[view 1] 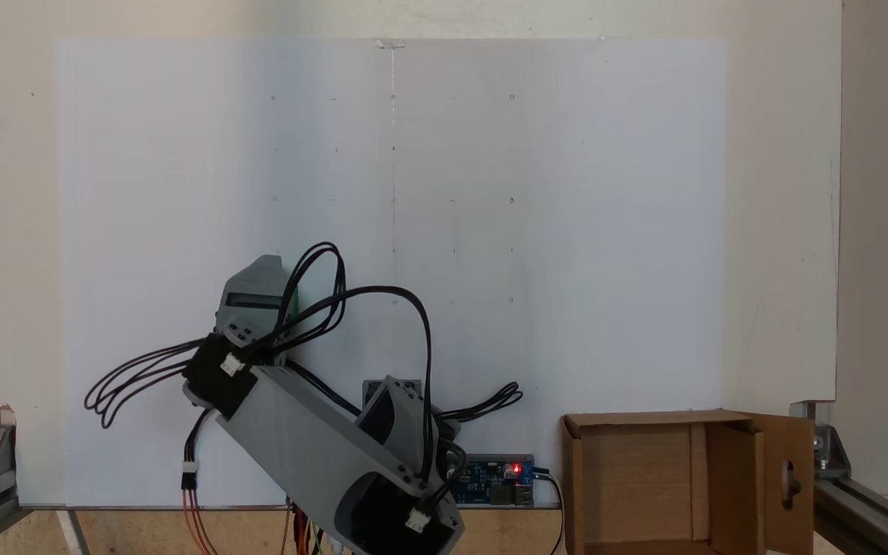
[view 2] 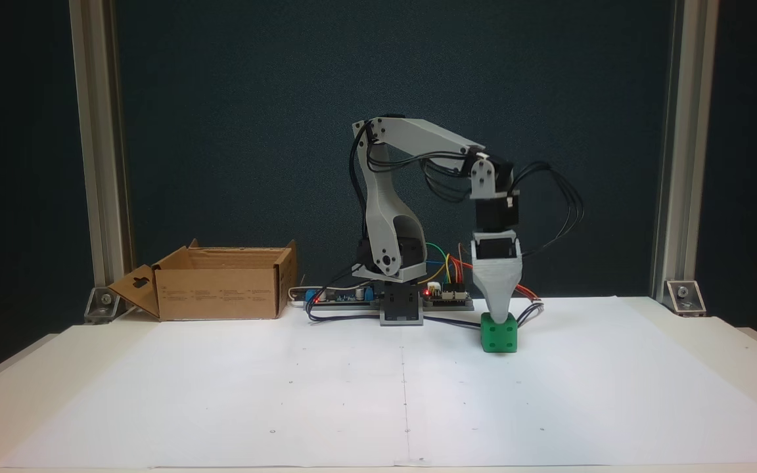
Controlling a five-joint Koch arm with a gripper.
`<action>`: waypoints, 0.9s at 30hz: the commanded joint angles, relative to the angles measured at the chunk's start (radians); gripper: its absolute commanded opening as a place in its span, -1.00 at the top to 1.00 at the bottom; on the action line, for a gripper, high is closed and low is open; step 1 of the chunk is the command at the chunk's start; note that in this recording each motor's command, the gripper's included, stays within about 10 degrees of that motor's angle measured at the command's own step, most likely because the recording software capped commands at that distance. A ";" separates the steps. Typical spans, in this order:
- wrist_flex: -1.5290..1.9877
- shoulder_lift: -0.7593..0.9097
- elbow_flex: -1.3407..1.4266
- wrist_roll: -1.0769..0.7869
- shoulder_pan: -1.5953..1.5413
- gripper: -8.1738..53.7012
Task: Grasp a green dice and put it in the bin.
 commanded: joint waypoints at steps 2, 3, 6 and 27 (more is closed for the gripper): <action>-0.054 0.000 -0.009 0.072 0.000 -0.71; -0.054 0.000 -0.008 0.071 0.002 -0.70; -0.057 0.002 -0.008 0.069 0.000 -0.69; -0.100 -0.123 -0.009 0.064 0.008 -0.60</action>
